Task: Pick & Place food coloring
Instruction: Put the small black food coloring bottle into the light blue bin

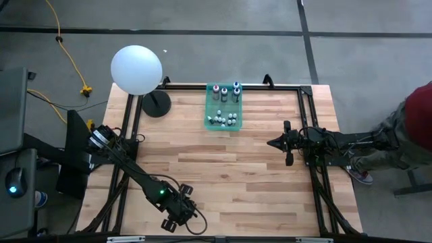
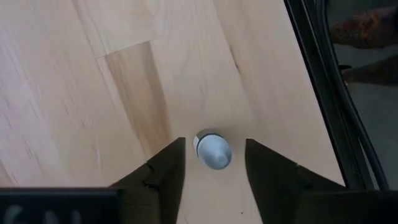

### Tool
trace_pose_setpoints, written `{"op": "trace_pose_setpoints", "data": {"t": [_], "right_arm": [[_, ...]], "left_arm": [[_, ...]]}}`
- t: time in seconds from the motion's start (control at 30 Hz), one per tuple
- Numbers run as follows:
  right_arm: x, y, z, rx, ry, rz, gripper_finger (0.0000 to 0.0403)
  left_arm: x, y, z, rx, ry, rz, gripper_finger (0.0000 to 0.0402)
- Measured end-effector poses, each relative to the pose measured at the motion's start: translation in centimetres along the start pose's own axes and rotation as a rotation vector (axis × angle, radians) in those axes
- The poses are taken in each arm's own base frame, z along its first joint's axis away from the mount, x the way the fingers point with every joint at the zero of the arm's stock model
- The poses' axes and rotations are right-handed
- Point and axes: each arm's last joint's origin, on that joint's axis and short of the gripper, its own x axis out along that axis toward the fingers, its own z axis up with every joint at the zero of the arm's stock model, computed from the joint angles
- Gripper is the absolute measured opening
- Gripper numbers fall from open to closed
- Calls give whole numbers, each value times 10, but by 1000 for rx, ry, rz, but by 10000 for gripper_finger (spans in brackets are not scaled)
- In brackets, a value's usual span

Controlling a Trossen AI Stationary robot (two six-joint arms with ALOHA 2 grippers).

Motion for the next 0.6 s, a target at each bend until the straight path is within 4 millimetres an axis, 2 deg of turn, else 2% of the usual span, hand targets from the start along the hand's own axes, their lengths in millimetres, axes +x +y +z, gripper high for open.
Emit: {"op": "trace_pose_setpoints", "data": {"t": [0.4,0.6], "right_arm": [[0,0,0,0,0,0,0],[0,0,0,0,0,0,0]], "left_arm": [[-1,0,0,-3,-3,1,38],[-1,0,0,-11,0,1,21]]}}
